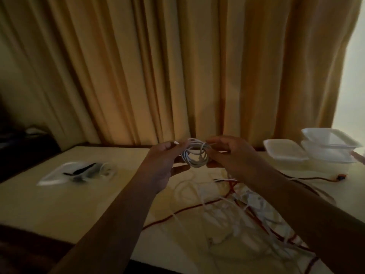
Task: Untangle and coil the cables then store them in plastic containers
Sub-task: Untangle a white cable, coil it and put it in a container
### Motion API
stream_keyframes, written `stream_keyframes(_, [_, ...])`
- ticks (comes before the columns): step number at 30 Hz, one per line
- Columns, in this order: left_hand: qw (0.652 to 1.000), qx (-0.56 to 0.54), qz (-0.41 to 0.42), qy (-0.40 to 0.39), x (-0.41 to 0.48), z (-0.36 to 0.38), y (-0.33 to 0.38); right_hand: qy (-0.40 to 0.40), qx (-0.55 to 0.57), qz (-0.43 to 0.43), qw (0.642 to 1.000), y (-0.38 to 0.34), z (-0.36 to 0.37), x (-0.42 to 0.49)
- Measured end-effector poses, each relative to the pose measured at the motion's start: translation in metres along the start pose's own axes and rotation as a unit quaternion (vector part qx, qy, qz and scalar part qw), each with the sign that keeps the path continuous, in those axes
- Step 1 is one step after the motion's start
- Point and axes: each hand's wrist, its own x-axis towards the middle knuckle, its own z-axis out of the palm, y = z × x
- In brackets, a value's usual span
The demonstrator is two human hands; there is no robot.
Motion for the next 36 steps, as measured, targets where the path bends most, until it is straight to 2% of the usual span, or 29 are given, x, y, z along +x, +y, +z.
stream_keyframes(6, [0.991, -0.004, 0.05, 0.12, -0.024, -0.106, 0.018, -0.095, 0.029, 0.018, 0.995, -0.023, 0.096, 0.033])
stream_keyframes(9, [0.973, 0.007, 0.081, 0.214, -0.034, -0.162, 0.03, -0.125, -0.065, -0.046, 0.989, -0.031, 0.14, 0.044])
stream_keyframes(12, [0.948, 0.042, 0.097, 0.301, -0.036, -0.201, 0.034, -0.154, -0.171, -0.114, 0.966, -0.037, 0.172, 0.051])
stream_keyframes(16, [0.917, 0.121, 0.111, 0.362, -0.02, -0.238, 0.025, -0.184, -0.239, -0.13, 0.945, -0.022, 0.206, 0.069])
stream_keyframes(19, [0.885, 0.225, 0.103, 0.394, 0.006, -0.259, 0.018, -0.185, -0.311, -0.131, 0.923, -0.007, 0.223, 0.081])
stream_keyframes(22, [0.874, 0.324, 0.064, 0.355, 0.038, -0.275, 0.008, -0.184, -0.36, -0.131, 0.905, 0.007, 0.237, 0.091])
stream_keyframes(27, [0.805, 0.549, 0.041, 0.22, 0.08, -0.285, -0.001, -0.218, -0.39, -0.119, 0.887, 0.029, 0.252, 0.098])
stream_keyframes(29, [0.781, 0.609, 0.037, 0.132, 0.091, -0.287, -0.002, -0.229, -0.394, -0.127, 0.881, 0.036, 0.254, 0.099])
stream_keyframes(32, [0.742, 0.669, 0.028, 0.037, 0.101, -0.289, -0.007, -0.234, -0.4, -0.139, 0.875, 0.045, 0.256, 0.1])
stream_keyframes(36, [0.707, 0.705, 0.059, 0.0, 0.111, -0.293, -0.021, -0.231, -0.402, -0.159, 0.872, 0.05, 0.258, 0.101])
